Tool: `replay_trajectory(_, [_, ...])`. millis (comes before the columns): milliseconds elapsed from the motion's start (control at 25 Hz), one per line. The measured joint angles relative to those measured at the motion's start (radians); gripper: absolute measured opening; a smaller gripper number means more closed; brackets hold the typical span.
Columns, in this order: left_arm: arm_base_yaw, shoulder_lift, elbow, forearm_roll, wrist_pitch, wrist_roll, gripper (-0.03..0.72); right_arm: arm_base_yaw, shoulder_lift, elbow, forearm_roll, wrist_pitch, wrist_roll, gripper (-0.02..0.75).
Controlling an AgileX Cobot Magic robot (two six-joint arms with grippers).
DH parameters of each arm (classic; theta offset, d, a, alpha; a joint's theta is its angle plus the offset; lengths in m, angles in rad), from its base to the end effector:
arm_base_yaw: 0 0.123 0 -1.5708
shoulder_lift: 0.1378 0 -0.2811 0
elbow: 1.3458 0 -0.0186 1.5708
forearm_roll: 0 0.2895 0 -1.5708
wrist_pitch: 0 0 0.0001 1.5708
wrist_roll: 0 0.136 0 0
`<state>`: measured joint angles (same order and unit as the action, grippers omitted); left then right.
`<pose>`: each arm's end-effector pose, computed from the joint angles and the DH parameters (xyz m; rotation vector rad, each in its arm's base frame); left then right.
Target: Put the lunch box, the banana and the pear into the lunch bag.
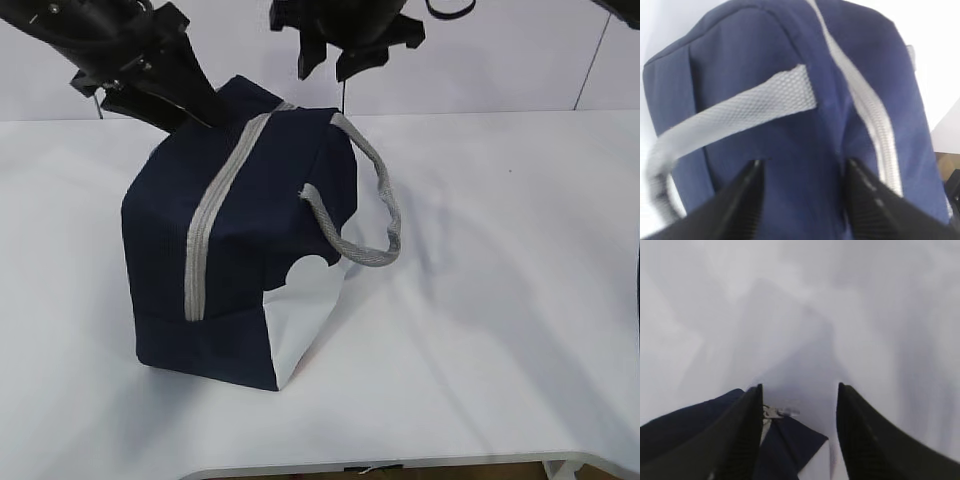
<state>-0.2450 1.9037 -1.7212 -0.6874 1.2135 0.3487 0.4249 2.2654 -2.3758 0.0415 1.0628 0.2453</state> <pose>0.4221 -0.1889 0.2619 0.5800 2.6430 -0.9291 0.5229 0.2420 0.2838 -0.2128 2.4574 0.3496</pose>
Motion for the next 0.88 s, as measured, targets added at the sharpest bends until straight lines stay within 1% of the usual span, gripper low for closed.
replay_trajectory(40, [0.000, 0.000, 0.000, 0.002, 0.000, -0.001, 0.375, 0.000, 0.000, -0.027, -0.012, 0.021, -0.009, 0.405])
replay_trajectory(120, [0.000, -0.002, 0.000, 0.003, 0.002, -0.004, 0.402, 0.000, 0.000, -0.093, -0.027, 0.065, -0.045, 0.408])
replay_trajectory(240, [0.000, -0.013, 0.000, 0.003, 0.005, -0.019, 0.413, 0.000, 0.000, -0.181, -0.053, 0.157, -0.115, 0.408])
replay_trajectory(360, [0.000, -0.037, 0.000, 0.010, 0.009, -0.025, 0.416, 0.000, 0.000, -0.249, -0.088, 0.189, -0.141, 0.408])
replay_trajectory(440, [0.000, -0.052, 0.000, 0.032, 0.011, -0.033, 0.416, 0.000, 0.000, -0.276, -0.112, 0.193, -0.148, 0.408])
replay_trajectory(520, [0.000, -0.068, 0.000, 0.076, 0.011, -0.051, 0.417, 0.000, -0.005, -0.285, -0.119, 0.196, -0.150, 0.408])
replay_trajectory(600, [0.000, -0.093, 0.000, 0.145, 0.013, -0.074, 0.417, 0.000, -0.013, -0.287, -0.114, 0.198, -0.154, 0.408])
replay_trajectory(720, [0.000, -0.147, 0.000, 0.239, 0.016, -0.117, 0.417, 0.000, -0.041, -0.282, -0.068, 0.203, -0.172, 0.408])
replay_trajectory(880, [0.000, -0.226, 0.000, 0.351, 0.024, -0.154, 0.417, 0.002, -0.141, -0.188, -0.009, 0.203, -0.211, 0.408])
